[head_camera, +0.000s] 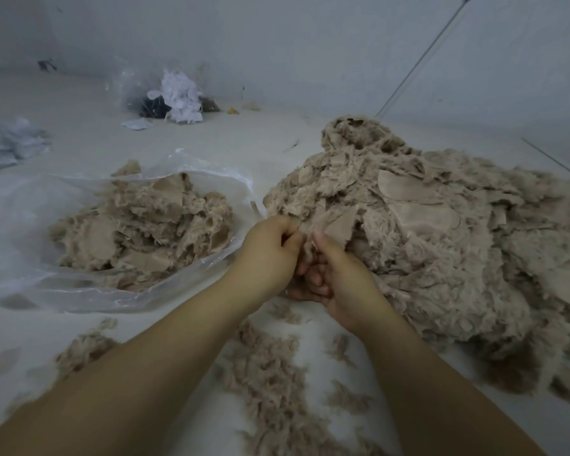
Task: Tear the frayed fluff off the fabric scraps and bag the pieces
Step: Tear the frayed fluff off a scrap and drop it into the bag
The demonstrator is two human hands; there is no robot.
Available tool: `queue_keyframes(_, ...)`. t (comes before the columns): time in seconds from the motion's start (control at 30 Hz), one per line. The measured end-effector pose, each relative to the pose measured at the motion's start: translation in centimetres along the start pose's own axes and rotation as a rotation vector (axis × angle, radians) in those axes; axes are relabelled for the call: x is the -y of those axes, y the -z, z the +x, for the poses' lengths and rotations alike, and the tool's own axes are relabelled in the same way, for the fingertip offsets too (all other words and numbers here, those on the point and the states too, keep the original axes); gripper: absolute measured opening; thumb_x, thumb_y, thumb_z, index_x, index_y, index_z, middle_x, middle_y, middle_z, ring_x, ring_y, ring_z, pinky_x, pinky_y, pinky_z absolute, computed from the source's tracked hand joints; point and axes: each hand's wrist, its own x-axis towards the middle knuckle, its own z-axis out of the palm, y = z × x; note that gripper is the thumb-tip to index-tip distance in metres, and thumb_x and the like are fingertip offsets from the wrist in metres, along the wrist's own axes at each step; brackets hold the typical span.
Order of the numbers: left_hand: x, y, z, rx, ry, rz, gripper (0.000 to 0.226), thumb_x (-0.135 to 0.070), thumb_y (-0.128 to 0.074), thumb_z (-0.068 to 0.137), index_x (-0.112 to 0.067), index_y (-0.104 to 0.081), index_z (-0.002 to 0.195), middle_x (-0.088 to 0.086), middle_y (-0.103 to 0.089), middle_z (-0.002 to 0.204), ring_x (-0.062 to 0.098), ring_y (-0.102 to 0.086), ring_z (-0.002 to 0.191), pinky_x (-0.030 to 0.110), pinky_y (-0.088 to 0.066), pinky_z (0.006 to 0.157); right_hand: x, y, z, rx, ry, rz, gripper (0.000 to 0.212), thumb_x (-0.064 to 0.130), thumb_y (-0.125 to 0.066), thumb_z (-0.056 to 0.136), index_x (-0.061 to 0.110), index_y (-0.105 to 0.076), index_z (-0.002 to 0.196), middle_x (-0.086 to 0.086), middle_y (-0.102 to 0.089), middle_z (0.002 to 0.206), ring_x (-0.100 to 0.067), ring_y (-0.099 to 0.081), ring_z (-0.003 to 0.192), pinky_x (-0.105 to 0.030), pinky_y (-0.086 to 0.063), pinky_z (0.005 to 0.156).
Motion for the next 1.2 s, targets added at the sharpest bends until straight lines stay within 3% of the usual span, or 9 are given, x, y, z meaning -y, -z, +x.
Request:
queue_keyframes(0.1, -0.2, 0.0, 0.3, -0.011, 0.055, -0.114, 0.027, -0.022, -0.052, 0.101, -0.011, -0.056, 0.077, -0.005, -0.056, 0.045, 0.005, -0.051, 0.040, 0.021, -0.040, 0.044, 0.0, 0.0, 0.2, -0.013, -0.028, -0.013, 0.056, 0.055, -0.052, 0.092, 0.010, -0.063, 0.060, -0.002, -0.039, 0.046, -0.009, -0.040, 0.037, -0.033, -0.055, 0.058)
queue_keyframes(0.2, -1.4, -0.3, 1.1, 0.020, 0.064, -0.142, 0.034, -0.033, -0.064, 0.095, -0.002, -0.058, 0.082, 0.005, -0.057, 0.044, 0.014, -0.053, 0.035, 0.018, -0.037, 0.038, -0.1, -0.1, 0.3, -0.024, -0.025, 0.016, 0.057, 0.043, -0.043, 0.101, 0.010, -0.065, 0.060, -0.004, -0.043, 0.048, -0.009, -0.042, 0.037, -0.033, -0.056, 0.057)
queue_keyframes(0.33, -1.9, -0.6, 1.6, 0.053, 0.076, -0.159, 0.023, -0.016, -0.073, 0.088, -0.003, -0.063, 0.072, 0.017, -0.059, 0.047, 0.021, -0.053, 0.034, 0.019, -0.039, 0.039, 0.0, -0.1, 0.3, -0.045, -0.022, 0.028, 0.052, 0.030, -0.041, 0.102, 0.008, -0.064, 0.060, -0.005, -0.044, 0.050, -0.010, -0.040, 0.038, -0.034, -0.057, 0.057)
queue_keyframes(0.6, -0.3, 0.7, -0.1, -0.069, 0.048, -0.249, 0.014, -0.005, -0.073, 0.086, -0.010, -0.073, 0.073, -0.002, -0.063, 0.048, 0.006, -0.058, 0.040, 0.016, -0.042, 0.041, 0.1, 0.2, 0.2, 0.001, -0.021, 0.033, 0.060, 0.068, -0.064, 0.069, 0.009, -0.069, 0.072, 0.003, -0.042, 0.051, -0.006, -0.048, 0.043, -0.033, -0.056, 0.060)
queue_keyframes(0.77, 0.0, 1.6, -1.3, -0.103, 0.009, -0.239, 0.031, 0.005, -0.071, 0.081, -0.016, -0.069, 0.058, -0.009, -0.060, 0.048, 0.001, -0.053, 0.042, 0.014, -0.041, 0.044, -0.1, 0.4, 0.6, -0.093, -0.050, 0.108, 0.042, 0.047, -0.052, 0.097, 0.009, -0.068, 0.089, 0.003, -0.041, 0.049, -0.007, -0.048, 0.041, -0.035, -0.057, 0.062)
queue_keyframes(0.87, 0.6, 2.4, -1.7, -0.104, 0.067, -0.249, 0.027, 0.009, -0.063, 0.080, -0.007, -0.063, 0.058, -0.003, -0.051, 0.043, 0.006, -0.044, 0.038, 0.018, -0.036, 0.040, -0.3, 0.4, 0.7, -0.130, -0.053, 0.110, 0.033, 0.039, -0.054, 0.097, 0.010, -0.062, 0.085, 0.002, -0.039, 0.050, -0.008, -0.043, 0.041, -0.036, -0.058, 0.063)
queue_keyframes(1.03, 1.4, 3.0, -2.5, 0.040, 0.098, -0.125, 0.023, 0.000, -0.061, 0.089, -0.002, -0.059, 0.066, -0.003, -0.049, 0.042, 0.008, -0.043, 0.036, 0.019, -0.036, 0.039, -0.1, 0.5, 0.3, -0.028, -0.006, 0.058, 0.029, 0.033, -0.062, 0.091, 0.017, -0.073, 0.069, 0.002, -0.044, 0.050, -0.008, -0.045, 0.043, -0.034, -0.058, 0.064)
queue_keyframes(1.13, 1.5, 2.7, -3.0, 0.119, 0.028, -0.022, 0.022, -0.004, -0.061, 0.091, 0.000, -0.059, 0.070, -0.010, -0.048, 0.043, 0.003, -0.043, 0.042, 0.017, -0.038, 0.044, 0.0, 0.2, -0.1, 0.027, 0.032, -0.054, 0.018, 0.028, -0.068, 0.089, 0.017, -0.078, 0.077, -0.004, -0.072, 0.074, -0.016, -0.070, 0.065, -0.029, -0.057, 0.064)
queue_keyframes(1.2, 1.4, 2.5, -3.3, 0.145, 0.012, 0.016, 0.021, 0.000, -0.061, 0.089, 0.002, -0.058, 0.069, -0.012, -0.047, 0.044, 0.002, -0.042, 0.043, 0.015, -0.037, 0.046, -0.1, 0.1, -0.3, 0.022, 0.037, -0.067, 0.017, 0.021, -0.065, 0.092, 0.016, -0.079, 0.084, -0.010, -0.076, 0.091, -0.020, -0.074, 0.080, -0.027, -0.057, 0.063)
